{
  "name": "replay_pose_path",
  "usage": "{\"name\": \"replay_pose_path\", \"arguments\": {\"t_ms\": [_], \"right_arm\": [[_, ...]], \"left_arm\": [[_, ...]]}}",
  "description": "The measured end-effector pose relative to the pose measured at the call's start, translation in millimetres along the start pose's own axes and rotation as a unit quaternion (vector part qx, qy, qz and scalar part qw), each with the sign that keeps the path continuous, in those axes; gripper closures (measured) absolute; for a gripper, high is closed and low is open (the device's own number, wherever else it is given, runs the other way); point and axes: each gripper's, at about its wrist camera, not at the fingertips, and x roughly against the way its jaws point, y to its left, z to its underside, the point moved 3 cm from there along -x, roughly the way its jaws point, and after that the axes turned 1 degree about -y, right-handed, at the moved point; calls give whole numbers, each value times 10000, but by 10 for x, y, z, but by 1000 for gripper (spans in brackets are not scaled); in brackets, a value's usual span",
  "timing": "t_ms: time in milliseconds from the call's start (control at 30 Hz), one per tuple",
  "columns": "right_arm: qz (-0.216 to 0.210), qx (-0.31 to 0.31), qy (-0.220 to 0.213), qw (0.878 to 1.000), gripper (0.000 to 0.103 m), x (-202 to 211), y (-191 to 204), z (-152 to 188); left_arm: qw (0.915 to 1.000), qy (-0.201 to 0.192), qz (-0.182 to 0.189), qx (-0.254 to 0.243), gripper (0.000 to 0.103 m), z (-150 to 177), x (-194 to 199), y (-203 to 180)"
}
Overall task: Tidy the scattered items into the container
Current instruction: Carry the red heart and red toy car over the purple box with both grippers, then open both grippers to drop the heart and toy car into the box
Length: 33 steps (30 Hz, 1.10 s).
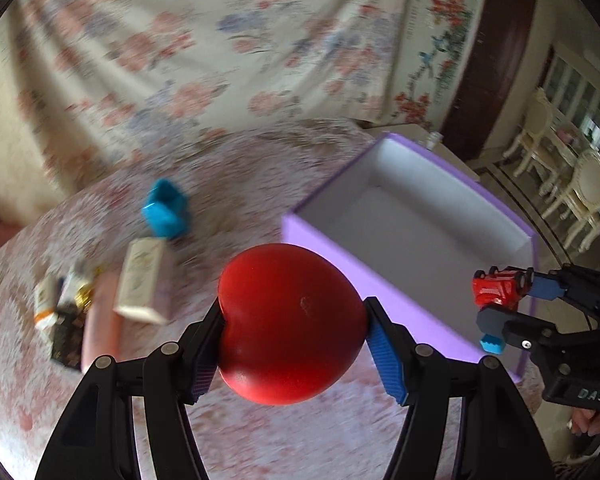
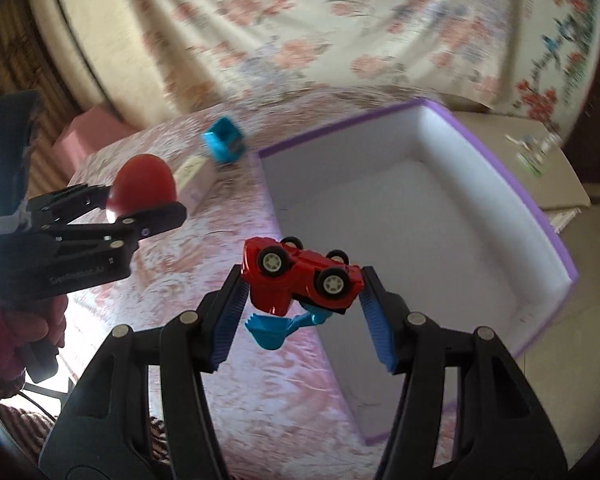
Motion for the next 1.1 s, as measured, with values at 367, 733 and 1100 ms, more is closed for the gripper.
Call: {"name": "replay_pose_path", "arguments": {"t_ms": [367,733,1100], "right_arm": [[716,80,530,9960,44,-216,-693,35],[954,509,1503,9827,44,-582,-1021,130],[1071,1401,2407,9544,43,-604,-940,303]], "left_arm": [[9953,366,411,-794,37,-370,-585,-1005],[9851,1120,428,-1232,37,-157,-1067,-1323],[9759,1484,348,-1563,37,35,-1175,-1260]]}}
